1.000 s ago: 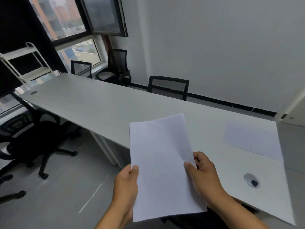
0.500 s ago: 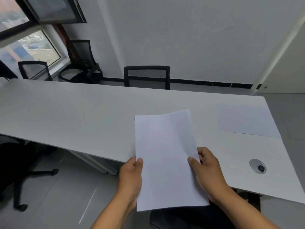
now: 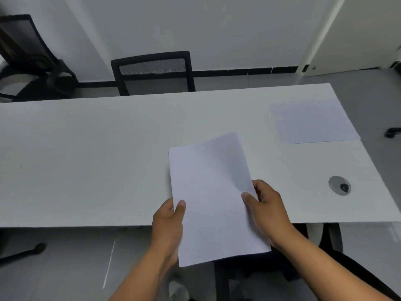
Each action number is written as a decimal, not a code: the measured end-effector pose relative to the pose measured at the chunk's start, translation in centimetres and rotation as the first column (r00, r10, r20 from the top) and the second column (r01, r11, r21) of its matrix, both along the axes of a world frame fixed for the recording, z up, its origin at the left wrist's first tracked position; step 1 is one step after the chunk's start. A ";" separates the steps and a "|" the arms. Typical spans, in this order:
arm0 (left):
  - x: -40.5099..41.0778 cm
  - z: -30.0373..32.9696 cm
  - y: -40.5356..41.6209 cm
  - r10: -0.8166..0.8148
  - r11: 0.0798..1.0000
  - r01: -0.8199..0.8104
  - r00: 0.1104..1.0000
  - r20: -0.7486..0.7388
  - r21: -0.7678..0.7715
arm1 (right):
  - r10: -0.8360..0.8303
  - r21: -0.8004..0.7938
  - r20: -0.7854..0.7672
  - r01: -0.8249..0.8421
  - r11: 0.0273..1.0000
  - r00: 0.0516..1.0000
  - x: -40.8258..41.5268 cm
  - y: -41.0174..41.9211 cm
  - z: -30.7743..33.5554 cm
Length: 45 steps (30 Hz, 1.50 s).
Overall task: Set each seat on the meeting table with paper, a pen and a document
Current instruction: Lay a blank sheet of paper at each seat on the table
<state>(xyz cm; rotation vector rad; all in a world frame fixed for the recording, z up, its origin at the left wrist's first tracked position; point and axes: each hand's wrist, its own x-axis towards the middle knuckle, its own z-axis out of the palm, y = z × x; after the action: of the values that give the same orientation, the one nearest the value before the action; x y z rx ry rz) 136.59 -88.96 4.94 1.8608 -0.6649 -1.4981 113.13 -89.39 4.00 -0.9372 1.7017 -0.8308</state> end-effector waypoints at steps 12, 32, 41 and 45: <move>2.6 -3.9 -2.7 -0.062 0.993 0.070 0.993 -0.097 0.090 | -0.195 0.042 -0.043 0.197 0.980 0.980 1.2 -0.7 -3.7; 7.7 -1.1 -1.3 0.165 0.986 -0.166 0.985 -0.041 -0.022 | -0.054 0.053 -0.480 0.090 0.995 0.876 -3.1 -5.6 -11.6; 8.4 -0.6 -1.1 0.172 0.984 -0.174 0.984 -0.041 -0.031 | -0.096 0.062 -0.494 0.145 0.987 0.864 -2.3 -6.3 -12.1; 7.4 -0.9 -1.0 0.174 0.984 -0.176 0.982 -0.068 -0.021 | -0.096 0.077 -0.509 0.157 0.985 0.855 -2.4 -6.6 -12.4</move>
<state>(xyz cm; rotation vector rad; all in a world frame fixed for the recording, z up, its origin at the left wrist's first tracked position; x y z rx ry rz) 144.01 -89.99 4.04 1.7919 -0.4752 -1.4224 110.70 -95.97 -8.45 -1.0296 2.2613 -0.5875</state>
